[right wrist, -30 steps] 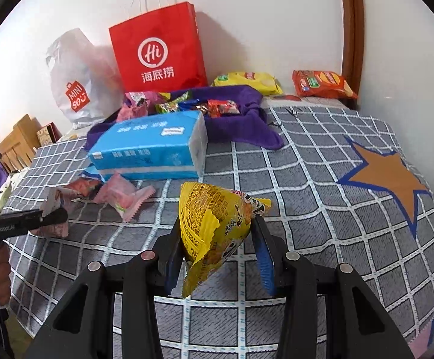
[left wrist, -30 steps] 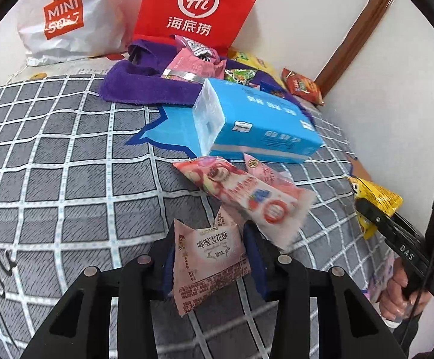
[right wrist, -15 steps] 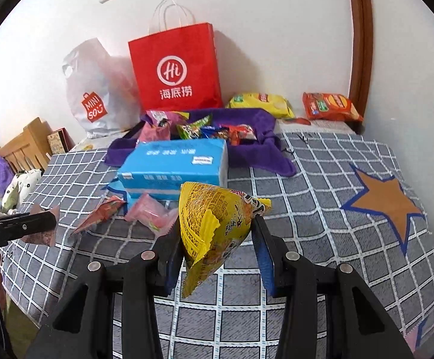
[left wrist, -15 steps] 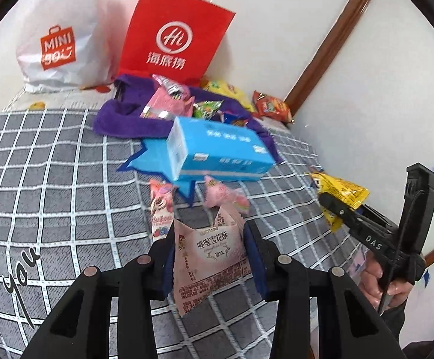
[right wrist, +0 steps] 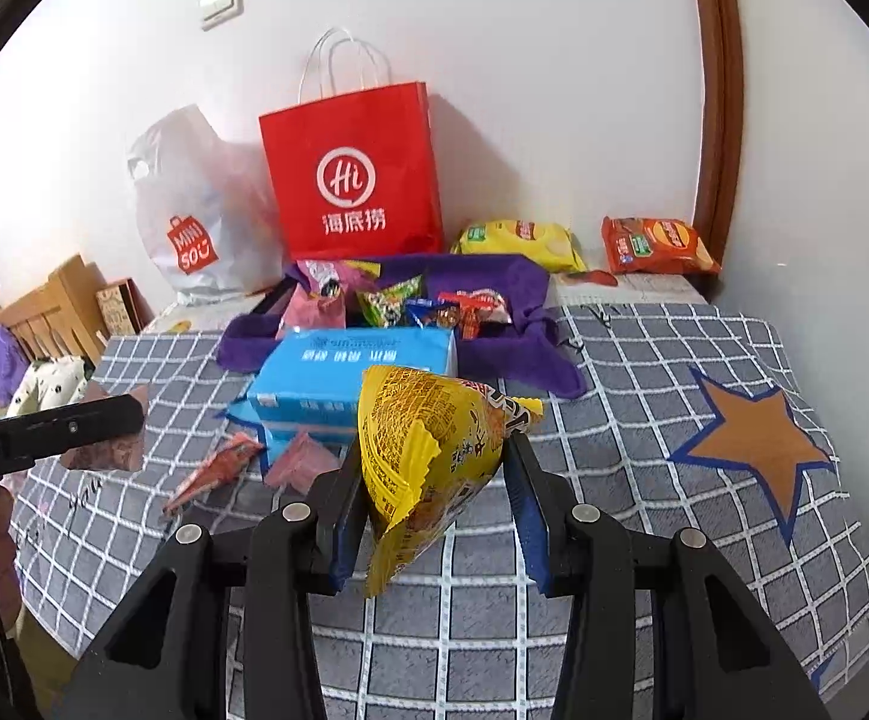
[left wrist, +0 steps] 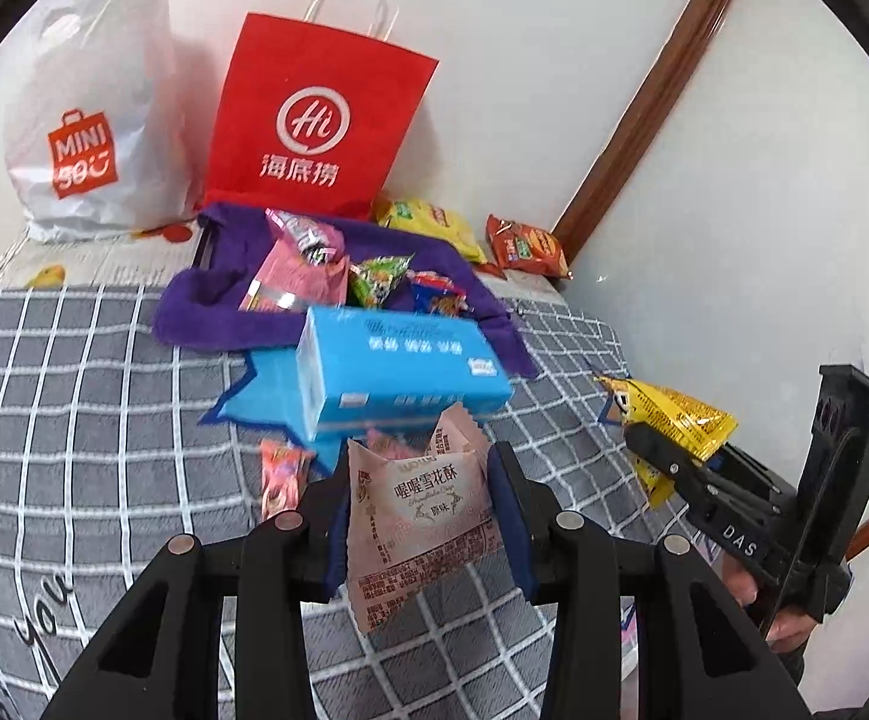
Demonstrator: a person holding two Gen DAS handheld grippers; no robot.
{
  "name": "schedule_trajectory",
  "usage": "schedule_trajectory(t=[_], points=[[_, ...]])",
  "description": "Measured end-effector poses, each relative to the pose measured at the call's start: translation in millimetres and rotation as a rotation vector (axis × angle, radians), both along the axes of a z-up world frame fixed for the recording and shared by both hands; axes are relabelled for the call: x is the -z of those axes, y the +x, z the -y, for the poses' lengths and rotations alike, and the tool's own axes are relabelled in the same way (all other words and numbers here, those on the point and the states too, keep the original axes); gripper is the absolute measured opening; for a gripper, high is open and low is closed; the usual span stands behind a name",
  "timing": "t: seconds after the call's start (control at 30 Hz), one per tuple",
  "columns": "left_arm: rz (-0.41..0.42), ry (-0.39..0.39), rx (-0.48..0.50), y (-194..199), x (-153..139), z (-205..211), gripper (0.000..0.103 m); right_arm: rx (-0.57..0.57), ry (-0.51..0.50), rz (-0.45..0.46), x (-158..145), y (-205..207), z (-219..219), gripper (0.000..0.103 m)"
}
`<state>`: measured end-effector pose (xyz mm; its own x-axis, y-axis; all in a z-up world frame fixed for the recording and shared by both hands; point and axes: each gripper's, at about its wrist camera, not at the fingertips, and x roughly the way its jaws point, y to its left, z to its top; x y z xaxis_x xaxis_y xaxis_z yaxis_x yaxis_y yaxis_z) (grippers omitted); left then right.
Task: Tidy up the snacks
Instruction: 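Carry the beige packet with the left tool while the right carries the yellow bag to the cloth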
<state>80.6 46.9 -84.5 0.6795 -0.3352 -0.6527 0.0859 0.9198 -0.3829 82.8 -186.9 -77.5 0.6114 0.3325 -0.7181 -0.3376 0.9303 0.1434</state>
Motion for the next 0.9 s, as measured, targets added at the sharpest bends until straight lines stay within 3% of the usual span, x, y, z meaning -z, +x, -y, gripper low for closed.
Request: schedule_trajectory(t=[0.43,0.6,0.9], points=[[0.063,0.039,-0.015,54.5,-44.8,-1.8,0.039,0.004,-0.051,0.051,-27.7,55.2,-25.0,0.043],[0.083,0.099,-0.053,77.8,-63.0,-4.0,0.039,0.014,-0.042,0.056,-37.0,85.6,-34.4,0.043],[0.075,0.063,-0.082,121.6,-75.2,-23.2,0.039,0.019,-0.013,0.061,-40.5,143.2,-53.2,0.043]])
